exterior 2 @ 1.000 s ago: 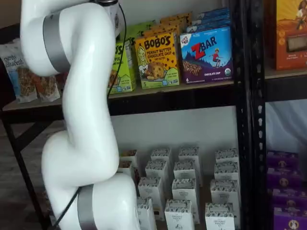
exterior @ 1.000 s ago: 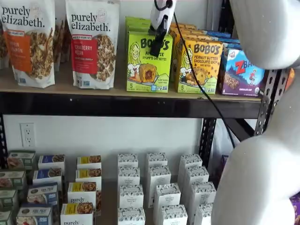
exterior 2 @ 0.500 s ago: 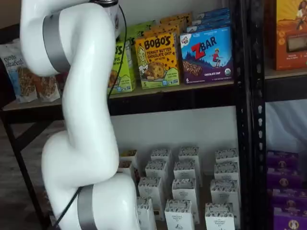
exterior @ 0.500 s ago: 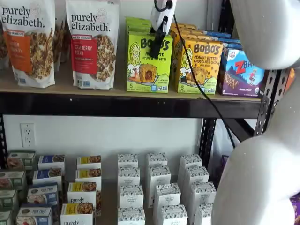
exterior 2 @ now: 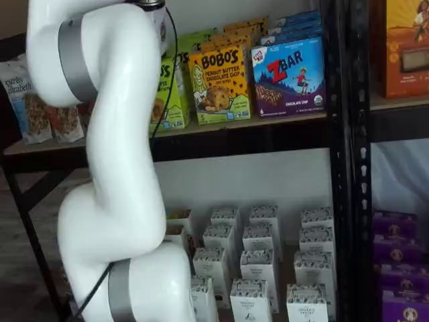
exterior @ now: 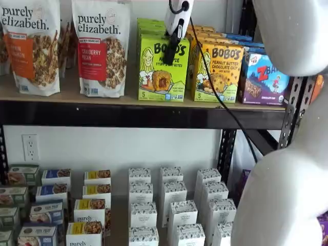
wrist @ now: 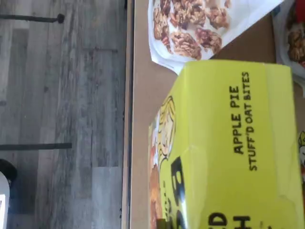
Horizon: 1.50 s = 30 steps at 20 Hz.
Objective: Pick the green box on the top shelf, the fourth from the left
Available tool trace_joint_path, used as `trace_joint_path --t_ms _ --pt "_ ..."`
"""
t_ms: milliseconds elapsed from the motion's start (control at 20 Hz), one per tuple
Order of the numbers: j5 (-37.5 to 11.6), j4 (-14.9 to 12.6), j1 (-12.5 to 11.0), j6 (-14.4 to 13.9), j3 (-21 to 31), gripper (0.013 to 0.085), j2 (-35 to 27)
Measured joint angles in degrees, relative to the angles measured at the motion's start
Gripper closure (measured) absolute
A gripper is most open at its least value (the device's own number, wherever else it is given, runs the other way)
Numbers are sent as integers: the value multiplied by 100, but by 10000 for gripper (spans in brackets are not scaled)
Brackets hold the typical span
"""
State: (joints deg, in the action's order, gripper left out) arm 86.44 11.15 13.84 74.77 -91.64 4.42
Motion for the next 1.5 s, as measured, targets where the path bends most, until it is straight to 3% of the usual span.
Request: trace_joint_path --t_ms 200,950,1200,1500 --pt "-35 22 -10 9 49 610 43" --pt "210 81 18 -45 -2 610 128" --pt "-21 96 4 -28 194 610 270" --pt "-78 134 -27 1 252 730 319"
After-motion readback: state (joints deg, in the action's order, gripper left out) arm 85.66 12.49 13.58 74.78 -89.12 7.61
